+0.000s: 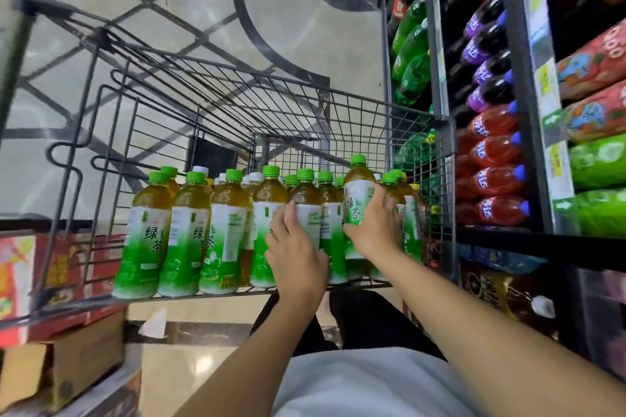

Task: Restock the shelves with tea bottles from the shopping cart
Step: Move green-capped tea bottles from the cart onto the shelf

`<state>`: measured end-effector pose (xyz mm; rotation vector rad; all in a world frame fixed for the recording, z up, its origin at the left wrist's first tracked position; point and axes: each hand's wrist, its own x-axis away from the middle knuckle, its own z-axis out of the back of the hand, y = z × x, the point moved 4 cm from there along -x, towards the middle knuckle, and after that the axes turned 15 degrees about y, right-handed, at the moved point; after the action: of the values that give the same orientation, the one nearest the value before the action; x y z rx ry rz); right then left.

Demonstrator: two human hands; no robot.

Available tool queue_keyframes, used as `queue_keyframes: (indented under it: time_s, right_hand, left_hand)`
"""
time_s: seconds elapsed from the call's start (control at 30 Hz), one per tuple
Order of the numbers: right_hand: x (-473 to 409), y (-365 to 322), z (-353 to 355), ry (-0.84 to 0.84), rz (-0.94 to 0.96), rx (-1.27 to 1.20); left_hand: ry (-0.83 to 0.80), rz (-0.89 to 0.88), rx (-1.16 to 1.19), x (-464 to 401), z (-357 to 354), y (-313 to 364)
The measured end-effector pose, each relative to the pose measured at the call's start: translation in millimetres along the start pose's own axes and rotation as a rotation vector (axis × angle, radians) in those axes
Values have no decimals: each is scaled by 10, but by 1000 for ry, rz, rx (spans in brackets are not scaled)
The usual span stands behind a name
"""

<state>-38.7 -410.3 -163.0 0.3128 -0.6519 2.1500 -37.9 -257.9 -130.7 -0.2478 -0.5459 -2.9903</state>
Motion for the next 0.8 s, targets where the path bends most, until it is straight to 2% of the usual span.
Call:
queue_keyframes:
  time_s: [0.23,0.53,0.67,0.8]
  right_hand:
    - [127,83,33,-67,-94,-277]
    - [409,270,306,-107,-126,-629]
    - [532,298,535,-61,-103,-753]
    - [725,242,834,53,-100,-858]
  left_hand:
    - [-40,77,201,-31,58,-7]
    - [-185,171,737,-178,263,21]
    - [-264,82,861,-248,492,196]
    - [-328,-103,850,-326,737,392]
